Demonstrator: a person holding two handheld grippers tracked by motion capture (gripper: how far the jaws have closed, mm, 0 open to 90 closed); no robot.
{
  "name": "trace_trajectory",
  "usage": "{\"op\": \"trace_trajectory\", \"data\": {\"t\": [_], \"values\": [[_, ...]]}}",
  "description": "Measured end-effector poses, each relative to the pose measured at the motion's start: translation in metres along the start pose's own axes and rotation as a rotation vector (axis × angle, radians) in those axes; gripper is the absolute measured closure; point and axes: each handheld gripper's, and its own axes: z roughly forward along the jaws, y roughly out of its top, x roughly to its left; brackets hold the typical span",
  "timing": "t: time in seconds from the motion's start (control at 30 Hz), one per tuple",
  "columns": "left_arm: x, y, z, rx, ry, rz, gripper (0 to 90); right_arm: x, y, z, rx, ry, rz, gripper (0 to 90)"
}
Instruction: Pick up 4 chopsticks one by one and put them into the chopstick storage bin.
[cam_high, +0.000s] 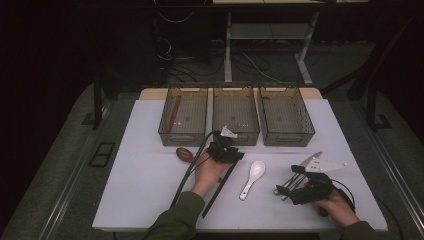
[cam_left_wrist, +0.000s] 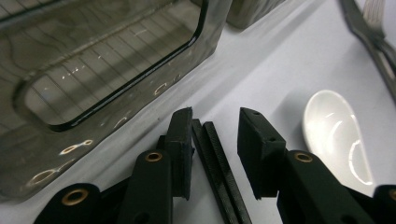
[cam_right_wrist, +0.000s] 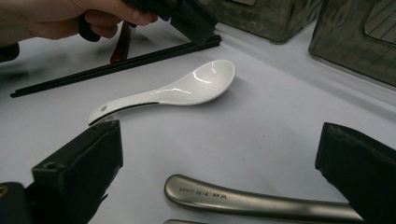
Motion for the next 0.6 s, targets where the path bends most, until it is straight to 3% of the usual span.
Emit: {"op": "trace_trajectory", "data": {"t": [0.27, 0.33, 0.6], "values": [[-0.002, 0.001, 0.006, 0.015, 0.006, 0.009, 73.0, 0.0, 0.0, 0.0, 0.0, 0.001, 0.0, 0.7], [-0.005, 0.001, 0.007, 0.018, -0.007, 0.001, 73.8, 0.0, 0.0, 0.0, -0.001, 0.001, 0.0, 0.7], [-0.018, 0.003, 0.013, 0.022, -0.049, 0.04, 74.7, 0.0, 0.0, 0.0, -0.001, 0.003, -0.001, 0.7]]}}
